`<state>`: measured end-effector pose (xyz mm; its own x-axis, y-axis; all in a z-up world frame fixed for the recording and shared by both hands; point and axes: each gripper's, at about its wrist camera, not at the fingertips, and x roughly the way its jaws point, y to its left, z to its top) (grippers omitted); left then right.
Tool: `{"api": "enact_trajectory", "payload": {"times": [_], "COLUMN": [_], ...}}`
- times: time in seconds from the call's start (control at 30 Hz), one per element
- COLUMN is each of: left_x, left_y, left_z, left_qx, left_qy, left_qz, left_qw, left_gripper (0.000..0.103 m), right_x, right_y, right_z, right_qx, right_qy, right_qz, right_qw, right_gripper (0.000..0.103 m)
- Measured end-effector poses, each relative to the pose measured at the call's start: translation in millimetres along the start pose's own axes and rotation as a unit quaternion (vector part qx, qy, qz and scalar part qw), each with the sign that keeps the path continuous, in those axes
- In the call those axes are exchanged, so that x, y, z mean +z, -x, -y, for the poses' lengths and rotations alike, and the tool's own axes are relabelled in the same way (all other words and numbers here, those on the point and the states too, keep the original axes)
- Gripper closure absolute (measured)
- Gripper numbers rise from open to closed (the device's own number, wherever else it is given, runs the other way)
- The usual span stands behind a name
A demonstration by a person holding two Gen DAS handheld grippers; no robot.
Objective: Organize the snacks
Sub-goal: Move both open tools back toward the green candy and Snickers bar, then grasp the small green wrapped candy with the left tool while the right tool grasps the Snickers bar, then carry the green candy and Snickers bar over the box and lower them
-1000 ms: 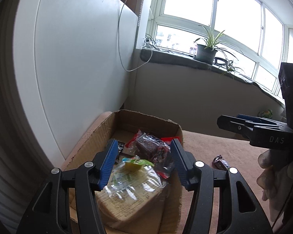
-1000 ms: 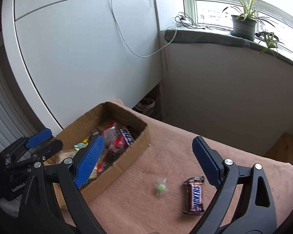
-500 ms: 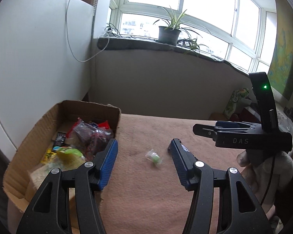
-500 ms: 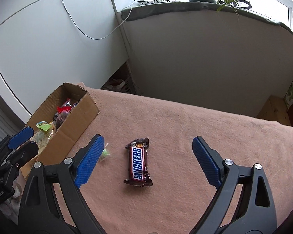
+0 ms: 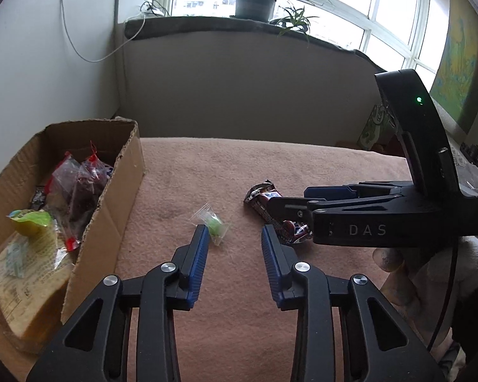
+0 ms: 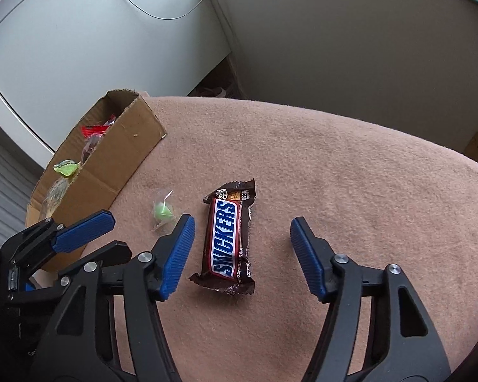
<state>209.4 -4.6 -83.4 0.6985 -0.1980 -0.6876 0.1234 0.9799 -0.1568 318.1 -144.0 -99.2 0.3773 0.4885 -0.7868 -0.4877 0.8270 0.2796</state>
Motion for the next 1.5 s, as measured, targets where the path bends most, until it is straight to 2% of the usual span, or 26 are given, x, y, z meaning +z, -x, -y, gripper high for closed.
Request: {"api": "enact_trajectory", "payload": {"times": [0.17,0.4,0.63,0.77,0.83,0.97,1.27,1.5], "left_x": [2,6,13,13,13,13,13,11], "left_y": [-14,-37,-49,-54,-54,-55,-47,-29], "left_z": [-3,-3,-7,-6,-5,-1,10,15], "left_qx": [0.004,0.015,0.015,0.022,0.022,0.023,0.031,0.021], "left_qy": [0.017,0.02,0.037,0.032,0.028,0.016,-0.012,-0.018], "left_qz": [-0.014,-0.033,-0.041,-0.046,-0.046,-0.046,-0.025,-0.005], "left_qw": [0.9998,0.9992,0.9984,0.9982,0.9983,0.9986,0.9991,0.9996], "left_gripper": [0.073,0.073,0.073,0.082,0.082,0.082,0.083,0.083], "right_x": [2,2,0,-3,-5,-6,-14,-15], "right_y": [-5,-6,-5,-5,-5,-3,2,8], "right_z": [-2,-3,-6,-11,-14,-12,-11,-9], "right_qx": [-0.005,-0.015,-0.028,-0.048,-0.054,-0.051,-0.063,-0.065], "right_qy": [0.014,0.034,0.038,0.051,0.056,0.049,0.048,0.039], "right_qz": [0.002,0.001,0.004,0.008,0.01,0.008,0.012,0.024], "right_qw": [1.0,0.999,0.999,0.997,0.997,0.997,0.997,0.997], "right_gripper": [0.037,0.048,0.049,0.049,0.053,0.073,0.073,0.073]}}
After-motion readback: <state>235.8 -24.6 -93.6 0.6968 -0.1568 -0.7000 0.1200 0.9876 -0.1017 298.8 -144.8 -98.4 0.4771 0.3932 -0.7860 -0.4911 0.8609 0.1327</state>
